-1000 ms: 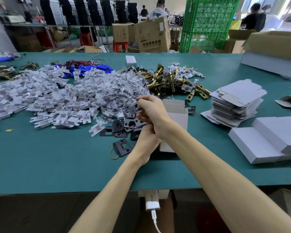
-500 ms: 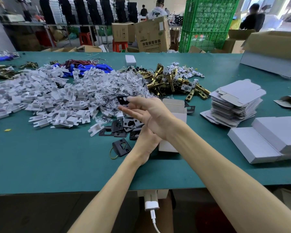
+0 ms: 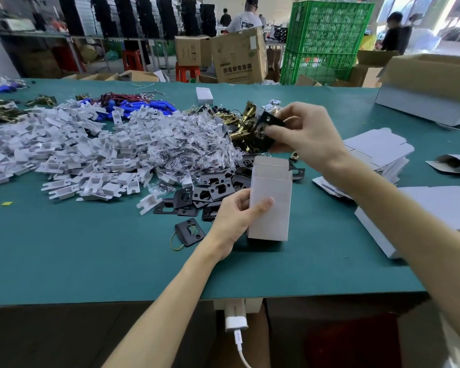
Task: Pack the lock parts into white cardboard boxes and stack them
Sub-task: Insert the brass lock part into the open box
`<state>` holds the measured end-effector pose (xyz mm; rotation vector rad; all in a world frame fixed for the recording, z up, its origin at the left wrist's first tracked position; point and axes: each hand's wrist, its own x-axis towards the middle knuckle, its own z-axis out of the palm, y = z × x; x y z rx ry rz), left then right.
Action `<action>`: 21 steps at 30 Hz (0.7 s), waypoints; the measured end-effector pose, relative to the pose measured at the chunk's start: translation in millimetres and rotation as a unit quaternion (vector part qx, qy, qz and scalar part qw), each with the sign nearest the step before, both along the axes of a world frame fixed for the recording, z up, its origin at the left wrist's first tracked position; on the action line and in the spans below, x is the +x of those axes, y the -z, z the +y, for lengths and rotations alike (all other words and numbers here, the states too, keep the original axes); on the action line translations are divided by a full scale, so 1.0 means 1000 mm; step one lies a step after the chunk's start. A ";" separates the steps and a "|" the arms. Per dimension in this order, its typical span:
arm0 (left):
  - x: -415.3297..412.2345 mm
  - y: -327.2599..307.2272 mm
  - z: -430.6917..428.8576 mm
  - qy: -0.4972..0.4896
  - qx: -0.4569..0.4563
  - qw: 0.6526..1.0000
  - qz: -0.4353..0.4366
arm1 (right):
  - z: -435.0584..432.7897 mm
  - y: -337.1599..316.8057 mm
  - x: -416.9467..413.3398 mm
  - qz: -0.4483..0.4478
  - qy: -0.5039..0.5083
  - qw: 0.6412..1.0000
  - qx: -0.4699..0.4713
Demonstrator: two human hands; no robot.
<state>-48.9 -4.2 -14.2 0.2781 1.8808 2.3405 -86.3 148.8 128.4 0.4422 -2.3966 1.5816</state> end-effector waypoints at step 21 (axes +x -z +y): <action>0.001 -0.001 -0.001 0.023 0.028 0.999 0.016 | 0.007 0.010 0.002 -0.043 -0.105 0.900 0.421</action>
